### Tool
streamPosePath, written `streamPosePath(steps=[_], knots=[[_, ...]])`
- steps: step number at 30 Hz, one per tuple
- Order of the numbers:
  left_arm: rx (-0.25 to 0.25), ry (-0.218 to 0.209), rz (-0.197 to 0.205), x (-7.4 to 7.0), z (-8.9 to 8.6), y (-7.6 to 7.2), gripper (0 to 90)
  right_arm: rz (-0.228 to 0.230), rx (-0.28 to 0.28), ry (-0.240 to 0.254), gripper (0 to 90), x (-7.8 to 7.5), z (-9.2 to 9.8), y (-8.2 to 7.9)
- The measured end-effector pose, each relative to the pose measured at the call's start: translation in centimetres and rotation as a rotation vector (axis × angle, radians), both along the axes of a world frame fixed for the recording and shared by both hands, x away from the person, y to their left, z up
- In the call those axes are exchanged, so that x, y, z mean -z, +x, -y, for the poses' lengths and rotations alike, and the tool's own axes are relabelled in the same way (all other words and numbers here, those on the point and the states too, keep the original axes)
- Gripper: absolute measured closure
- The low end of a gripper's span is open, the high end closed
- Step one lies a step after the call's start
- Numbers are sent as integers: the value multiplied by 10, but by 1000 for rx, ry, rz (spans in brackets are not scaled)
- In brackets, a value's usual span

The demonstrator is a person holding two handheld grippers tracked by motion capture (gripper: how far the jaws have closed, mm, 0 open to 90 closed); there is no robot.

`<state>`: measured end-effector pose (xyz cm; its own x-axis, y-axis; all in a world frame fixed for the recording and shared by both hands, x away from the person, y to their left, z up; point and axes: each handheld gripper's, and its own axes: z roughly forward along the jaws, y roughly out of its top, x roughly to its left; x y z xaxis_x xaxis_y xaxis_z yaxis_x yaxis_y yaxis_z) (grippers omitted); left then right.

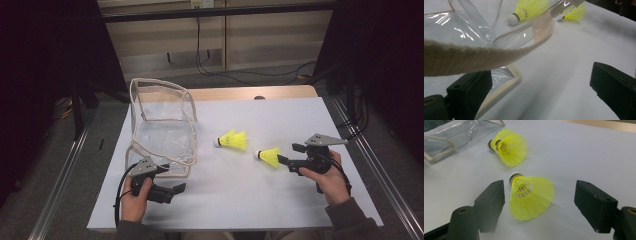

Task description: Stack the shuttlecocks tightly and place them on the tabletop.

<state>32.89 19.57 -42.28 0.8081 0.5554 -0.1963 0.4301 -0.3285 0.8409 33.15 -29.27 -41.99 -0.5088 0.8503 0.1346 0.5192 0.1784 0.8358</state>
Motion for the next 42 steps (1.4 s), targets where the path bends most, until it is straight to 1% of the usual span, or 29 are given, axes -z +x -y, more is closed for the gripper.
streamPosePath(steps=[7,9,11,16,21,25,26,27,28,30,32,33,34,38,42], knots=[[1,0,0,0,0,0,42,-9,-18,15,187,1,-6,-3],[1,-1,-1,0,0,0,43,-17,-38,25,184,2,-8,-4],[1,-1,0,0,0,0,42,-21,-43,16,173,3,-10,-5],[1,2,-2,0,0,0,43,-19,-56,16,168,7,-14,-5],[0,1,0,0,0,0,43,-37,-53,23,172,10,-16,-5],[0,7,1,0,0,1,43,-49,-70,9,198,14,-19,-4],[0,7,0,0,0,1,43,-50,-72,8,210,15,-20,-4],[1,7,0,0,0,1,43,-61,-72,11,225,16,-21,-4],[2,6,1,0,0,1,43,-62,-72,4,242,17,-21,-3],[2,7,2,0,0,1,43,-61,-74,1,296,19,-22,-3],[0,8,0,1,0,1,43,-60,-76,-1,317,20,-23,-2],[0,9,1,0,0,1,43,-57,-74,-10,330,20,-23,-2],[0,9,3,0,0,1,43,-52,-70,-17,362,20,-23,-2],[1,9,2,0,0,1,43,-46,-62,-16,432,21,-21,-1],[0,4,1,0,0,1,43,-43,-62,-13,457,23,-21,1]])
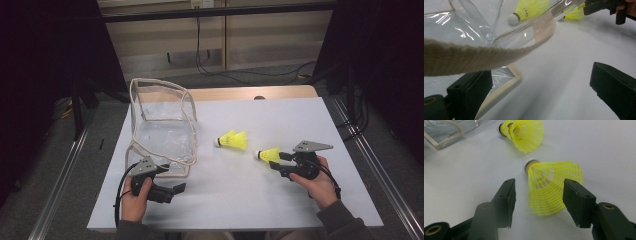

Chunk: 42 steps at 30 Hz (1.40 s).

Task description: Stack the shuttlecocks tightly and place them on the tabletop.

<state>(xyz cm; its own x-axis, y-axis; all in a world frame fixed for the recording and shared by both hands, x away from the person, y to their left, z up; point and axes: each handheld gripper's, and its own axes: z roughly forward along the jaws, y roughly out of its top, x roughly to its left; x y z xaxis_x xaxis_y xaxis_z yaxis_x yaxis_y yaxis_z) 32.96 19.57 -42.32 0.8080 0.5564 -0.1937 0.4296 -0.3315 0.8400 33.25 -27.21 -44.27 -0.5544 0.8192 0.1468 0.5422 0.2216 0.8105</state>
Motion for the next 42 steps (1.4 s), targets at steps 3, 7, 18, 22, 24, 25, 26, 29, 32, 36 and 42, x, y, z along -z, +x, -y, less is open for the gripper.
streamPosePath(steps=[3,7,18,22,24,25,26,29,32,36,42], knots=[[0,1,1,0,0,0,43,-7,-1,12,481,0,-1,1],[0,1,0,0,0,0,43,-1,3,5,502,1,-3,3],[1,0,-2,0,0,0,43,-9,-7,-7,630,4,-6,7],[-1,-2,-3,0,0,0,43,-10,-7,-2,659,5,-6,9],[-1,-2,-3,0,0,0,43,-10,-7,-5,675,5,-7,9],[-1,-3,-3,0,0,0,43,-12,-9,-2,682,5,-7,9],[0,-2,-3,0,0,0,43,-14,-13,0,687,5,-7,10],[-1,-2,-3,0,0,0,43,-17,-15,-6,701,6,-8,10],[-1,-2,-3,0,0,0,43,-18,-19,-8,713,6,-9,12],[-1,-1,-3,0,0,0,43,-25,-18,-9,732,7,-10,12],[-1,-1,-3,0,0,0,43,-27,-26,-5,791,8,-10,13]])
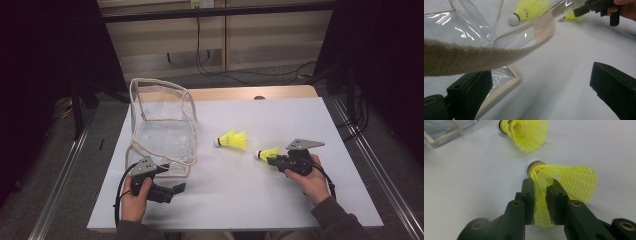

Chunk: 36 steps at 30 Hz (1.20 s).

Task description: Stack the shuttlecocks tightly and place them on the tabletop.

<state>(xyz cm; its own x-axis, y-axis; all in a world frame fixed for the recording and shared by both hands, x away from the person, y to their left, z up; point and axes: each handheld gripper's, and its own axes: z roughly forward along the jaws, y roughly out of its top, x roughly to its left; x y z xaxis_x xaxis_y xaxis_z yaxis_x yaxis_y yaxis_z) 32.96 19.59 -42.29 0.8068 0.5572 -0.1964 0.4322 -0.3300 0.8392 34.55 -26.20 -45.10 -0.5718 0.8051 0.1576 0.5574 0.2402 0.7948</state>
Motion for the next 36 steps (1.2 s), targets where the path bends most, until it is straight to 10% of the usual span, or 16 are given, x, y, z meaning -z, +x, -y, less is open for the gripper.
streamPosePath(steps=[36], knots=[[-11,-6,6,-1,-2,-1,43,42,-26,50,892,-18,9,2]])
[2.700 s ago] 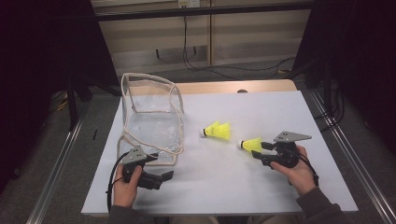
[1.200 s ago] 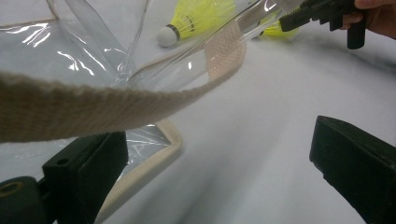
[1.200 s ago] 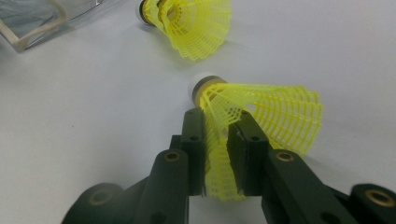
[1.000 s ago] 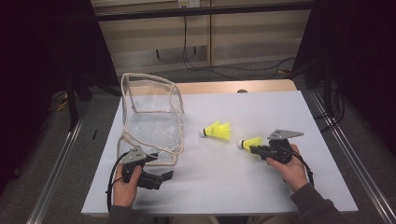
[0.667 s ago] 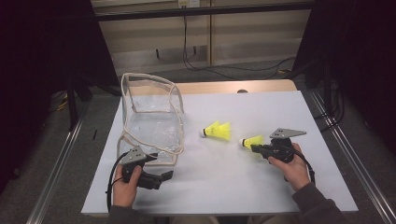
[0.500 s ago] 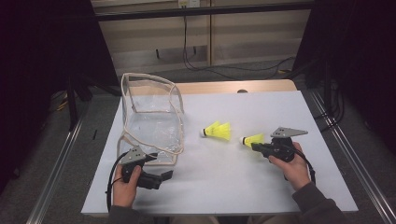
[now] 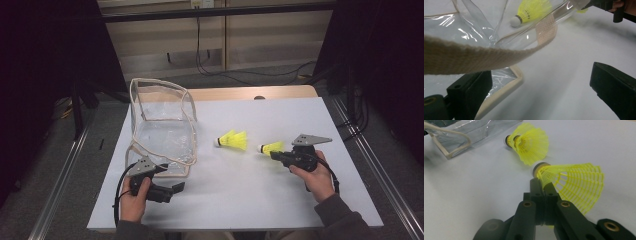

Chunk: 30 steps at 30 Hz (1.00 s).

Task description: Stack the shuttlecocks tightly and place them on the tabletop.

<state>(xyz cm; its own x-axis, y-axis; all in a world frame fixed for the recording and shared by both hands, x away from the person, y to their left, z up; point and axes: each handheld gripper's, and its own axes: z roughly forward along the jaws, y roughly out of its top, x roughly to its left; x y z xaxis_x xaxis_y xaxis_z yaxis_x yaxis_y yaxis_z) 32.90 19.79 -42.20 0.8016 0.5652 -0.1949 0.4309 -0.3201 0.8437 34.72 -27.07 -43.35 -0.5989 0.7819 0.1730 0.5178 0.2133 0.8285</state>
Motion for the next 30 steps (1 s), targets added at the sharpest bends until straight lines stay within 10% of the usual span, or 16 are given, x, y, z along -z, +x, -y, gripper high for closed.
streamPosePath(steps=[30], knots=[[-2,-2,-2,0,0,0,42,18,-11,-25,893,-10,-10,14]])
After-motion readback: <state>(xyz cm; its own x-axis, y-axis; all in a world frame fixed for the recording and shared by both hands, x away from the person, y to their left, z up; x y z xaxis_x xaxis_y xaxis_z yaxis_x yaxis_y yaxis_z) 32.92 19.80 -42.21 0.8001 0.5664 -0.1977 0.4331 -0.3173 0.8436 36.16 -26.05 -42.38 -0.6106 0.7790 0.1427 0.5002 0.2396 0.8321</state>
